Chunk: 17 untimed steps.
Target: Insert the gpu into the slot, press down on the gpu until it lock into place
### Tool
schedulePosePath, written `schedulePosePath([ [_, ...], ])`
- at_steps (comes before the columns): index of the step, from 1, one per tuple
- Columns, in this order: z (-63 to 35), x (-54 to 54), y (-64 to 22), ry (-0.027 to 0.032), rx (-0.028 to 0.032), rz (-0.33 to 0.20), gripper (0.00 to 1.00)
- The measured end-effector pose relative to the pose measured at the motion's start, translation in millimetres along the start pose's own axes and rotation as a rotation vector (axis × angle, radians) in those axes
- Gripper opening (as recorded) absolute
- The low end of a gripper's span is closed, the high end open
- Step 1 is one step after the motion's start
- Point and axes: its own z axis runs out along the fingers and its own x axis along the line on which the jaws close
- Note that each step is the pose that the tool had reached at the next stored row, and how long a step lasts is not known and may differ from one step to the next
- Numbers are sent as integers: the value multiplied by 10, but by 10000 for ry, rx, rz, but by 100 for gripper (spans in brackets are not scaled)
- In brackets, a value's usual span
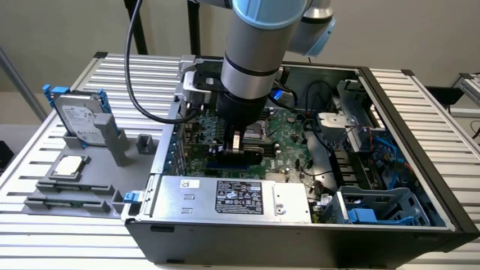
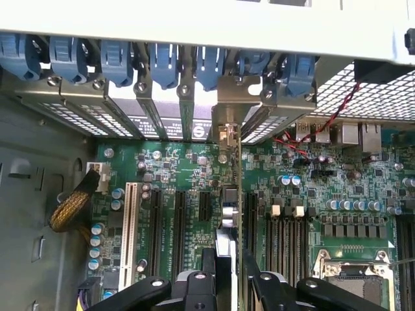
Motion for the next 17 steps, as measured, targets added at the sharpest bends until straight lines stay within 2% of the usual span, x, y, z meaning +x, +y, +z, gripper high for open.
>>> schedulePosePath([
  [9, 56, 29, -7, 3, -44, -15, 27],
  [11, 72, 37, -9, -22, -51, -19, 27],
  [14, 63, 43, -8, 0, -92, -18, 27],
  [17, 71, 44, -8, 2, -99, -27, 27],
])
